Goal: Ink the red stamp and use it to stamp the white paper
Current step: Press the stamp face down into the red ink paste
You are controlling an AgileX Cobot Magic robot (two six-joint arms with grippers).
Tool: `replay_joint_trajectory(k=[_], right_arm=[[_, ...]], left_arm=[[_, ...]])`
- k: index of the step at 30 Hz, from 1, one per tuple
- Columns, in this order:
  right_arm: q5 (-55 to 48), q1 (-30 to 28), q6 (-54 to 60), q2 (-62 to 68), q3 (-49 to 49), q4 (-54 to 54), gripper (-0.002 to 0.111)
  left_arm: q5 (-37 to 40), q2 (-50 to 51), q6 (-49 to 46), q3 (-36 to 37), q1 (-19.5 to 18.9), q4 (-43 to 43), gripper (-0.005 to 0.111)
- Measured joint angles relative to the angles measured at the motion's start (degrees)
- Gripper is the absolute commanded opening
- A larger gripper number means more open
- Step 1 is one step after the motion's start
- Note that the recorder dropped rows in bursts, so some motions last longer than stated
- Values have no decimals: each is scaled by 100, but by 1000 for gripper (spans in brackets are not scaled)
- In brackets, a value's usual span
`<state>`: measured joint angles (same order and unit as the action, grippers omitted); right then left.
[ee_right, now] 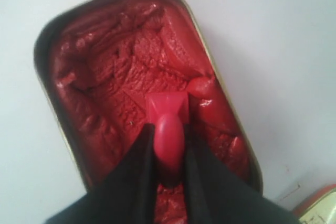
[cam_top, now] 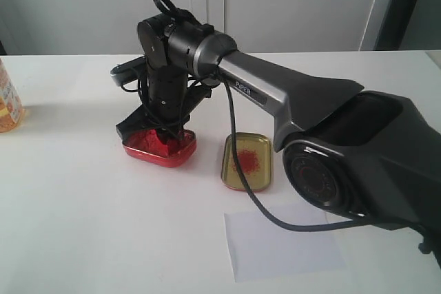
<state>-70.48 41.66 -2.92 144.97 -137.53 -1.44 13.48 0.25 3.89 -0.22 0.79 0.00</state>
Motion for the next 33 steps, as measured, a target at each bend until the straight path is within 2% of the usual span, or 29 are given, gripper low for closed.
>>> replay_joint_trajectory(k=[33], right_arm=[[0,0,-56,-97,0,-136,0]], left_arm=[[0,0,0,0,0,0,0]])
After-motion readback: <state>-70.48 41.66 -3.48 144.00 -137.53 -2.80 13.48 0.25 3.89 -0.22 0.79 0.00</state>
